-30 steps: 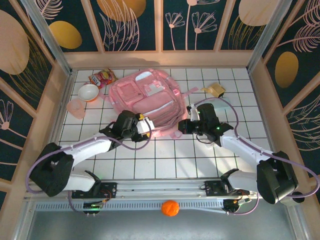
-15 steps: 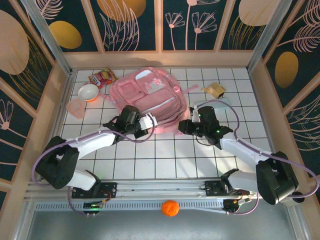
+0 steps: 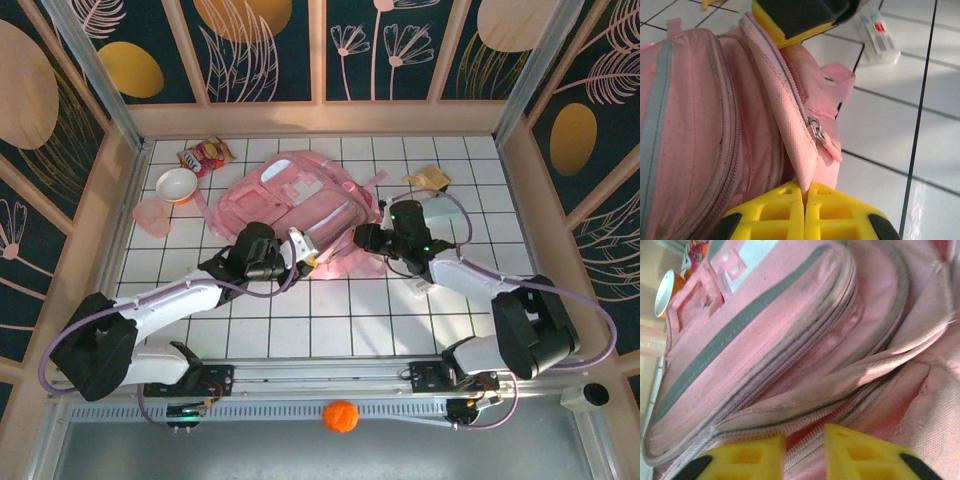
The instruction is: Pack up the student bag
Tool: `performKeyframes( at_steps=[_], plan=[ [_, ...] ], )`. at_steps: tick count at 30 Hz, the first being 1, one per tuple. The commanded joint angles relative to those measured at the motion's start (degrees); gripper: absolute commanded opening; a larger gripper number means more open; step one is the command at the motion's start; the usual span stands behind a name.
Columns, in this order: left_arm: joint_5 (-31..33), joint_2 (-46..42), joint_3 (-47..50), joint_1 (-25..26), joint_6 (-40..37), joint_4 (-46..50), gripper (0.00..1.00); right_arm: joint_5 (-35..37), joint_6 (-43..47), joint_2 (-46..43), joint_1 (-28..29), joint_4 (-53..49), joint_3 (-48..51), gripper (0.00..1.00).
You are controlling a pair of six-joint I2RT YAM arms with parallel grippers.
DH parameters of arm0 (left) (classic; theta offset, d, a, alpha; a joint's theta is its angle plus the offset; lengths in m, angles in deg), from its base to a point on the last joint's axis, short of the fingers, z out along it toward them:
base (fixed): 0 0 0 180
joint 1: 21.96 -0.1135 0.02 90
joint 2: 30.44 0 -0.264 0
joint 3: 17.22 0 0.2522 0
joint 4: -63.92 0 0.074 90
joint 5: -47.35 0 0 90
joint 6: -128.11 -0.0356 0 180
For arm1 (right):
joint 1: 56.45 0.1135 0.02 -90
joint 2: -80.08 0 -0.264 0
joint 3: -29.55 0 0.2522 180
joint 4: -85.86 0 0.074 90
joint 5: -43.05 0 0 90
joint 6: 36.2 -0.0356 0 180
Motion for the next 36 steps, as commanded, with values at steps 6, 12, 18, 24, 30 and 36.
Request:
performKeyframes(
  at_steps=[6, 12, 18, 24, 30, 36],
  plan=[
    [-1.65, 0.13, 0.96, 0.70, 11.73, -11.28, 0.00, 17.96, 6.61, -19.65, 5.69, -10.19, 1.98, 0.40],
    [-0.99, 0.99, -0.06, 0.66, 13.58, -11.16, 0.00, 25.70, -0.85, -21.24, 21.21, -12.58, 3.23, 0.40],
    [-2.27, 1.76, -1.25, 0.62, 15.12, -10.87, 0.00, 36.09, -2.70, -9.29, 30.49, -14.73, -2.61, 0.41],
    [-2.04, 1.22, -1.43, 0.55, 15.35, -10.91, 0.00, 36.49, -1.30, -1.42, 31.32, -13.00, -5.53, 0.42],
    [-2.12, 0.77, -1.48, 0.57, 15.47, -11.08, 0.00, 41.82, -2.73, 1.47, 30.97, -15.88, -6.81, 0.29],
    [-1.76, 0.89, -1.53, 0.47, 15.09, -10.77, 0.00, 42.05, -1.67, 0.04, 29.80, -17.22, -6.10, 0.09]
  ],
)
